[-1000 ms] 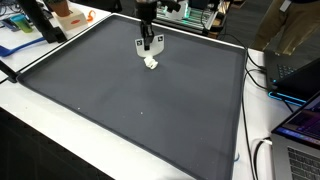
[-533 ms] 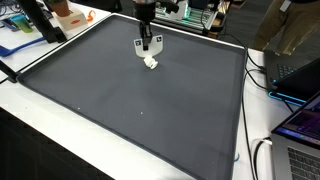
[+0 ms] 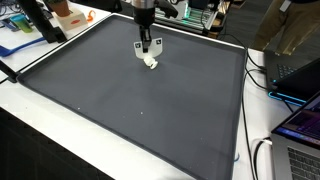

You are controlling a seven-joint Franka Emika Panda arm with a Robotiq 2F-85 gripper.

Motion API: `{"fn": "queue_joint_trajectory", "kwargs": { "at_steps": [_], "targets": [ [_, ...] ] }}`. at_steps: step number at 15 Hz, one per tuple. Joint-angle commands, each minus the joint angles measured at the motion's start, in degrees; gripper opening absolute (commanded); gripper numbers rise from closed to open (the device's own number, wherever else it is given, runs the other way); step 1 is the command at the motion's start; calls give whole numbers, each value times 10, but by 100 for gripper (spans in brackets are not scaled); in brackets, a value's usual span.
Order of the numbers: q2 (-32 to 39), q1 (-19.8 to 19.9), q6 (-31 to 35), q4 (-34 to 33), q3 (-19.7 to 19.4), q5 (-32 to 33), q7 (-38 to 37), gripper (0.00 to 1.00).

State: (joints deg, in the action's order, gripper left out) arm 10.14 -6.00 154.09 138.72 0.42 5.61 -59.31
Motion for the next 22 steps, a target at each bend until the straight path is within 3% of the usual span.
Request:
{"fn": "queue_joint_trajectory", "kwargs": {
  "at_steps": [1, 9, 13, 15, 18, 22],
  "targets": [
    [50, -14, -33, -28, -18, 19, -24, 1],
    [88, -15, -147, -78, -17, 11, -5, 1],
    [78, 9, -161, -84, 17, -73, 122, 1],
    [73, 10, -157, -84, 15, -101, 159, 1],
    [67, -11, -145, -81, -30, -35, 71, 1],
    [65, -6, -130, -81, -25, -60, 41, 1]
  ]
}}
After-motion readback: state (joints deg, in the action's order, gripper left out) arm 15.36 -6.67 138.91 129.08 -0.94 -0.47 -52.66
